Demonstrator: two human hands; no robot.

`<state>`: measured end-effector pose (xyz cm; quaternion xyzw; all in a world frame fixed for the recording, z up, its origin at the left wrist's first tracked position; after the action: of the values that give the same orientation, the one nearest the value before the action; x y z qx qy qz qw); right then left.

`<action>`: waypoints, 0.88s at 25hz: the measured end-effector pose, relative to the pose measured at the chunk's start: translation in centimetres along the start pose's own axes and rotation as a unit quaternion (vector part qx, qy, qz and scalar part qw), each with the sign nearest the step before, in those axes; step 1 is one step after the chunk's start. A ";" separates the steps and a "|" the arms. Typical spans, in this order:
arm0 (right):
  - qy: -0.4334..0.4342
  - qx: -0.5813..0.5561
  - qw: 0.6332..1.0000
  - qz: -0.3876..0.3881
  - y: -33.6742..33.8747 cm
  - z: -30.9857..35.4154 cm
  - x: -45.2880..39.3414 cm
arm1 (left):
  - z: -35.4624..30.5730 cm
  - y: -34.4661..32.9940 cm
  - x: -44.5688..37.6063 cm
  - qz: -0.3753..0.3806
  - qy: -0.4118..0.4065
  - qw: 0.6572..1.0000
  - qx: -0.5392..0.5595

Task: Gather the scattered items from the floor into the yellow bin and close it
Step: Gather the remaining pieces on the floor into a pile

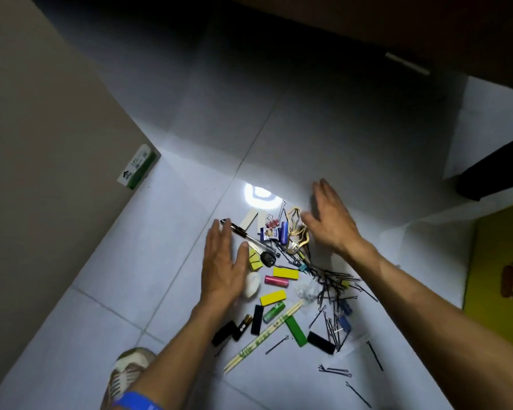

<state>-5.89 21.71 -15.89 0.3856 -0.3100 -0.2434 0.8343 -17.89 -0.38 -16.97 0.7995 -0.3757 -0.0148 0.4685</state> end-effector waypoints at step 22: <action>-0.280 -0.117 0.952 -0.029 -3.3 -9.5 23.6 | 5.1 1.7 14.0 -0.028 0.301 0.952 -0.055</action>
<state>16.52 9.29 -15.59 0.2102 -0.4889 -0.4004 0.7460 -10.75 -13.19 -13.91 0.7503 -0.1930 0.1927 0.6022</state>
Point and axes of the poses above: each hand's wrist, its own x-axis away from the middle knuckle, its own y-axis out of the back of the hand, z = x × y, the point moved 7 cm from there along -x, towards the middle knuckle, and after that the axes turned 6 degrees about -x, right-handed, at the moved point
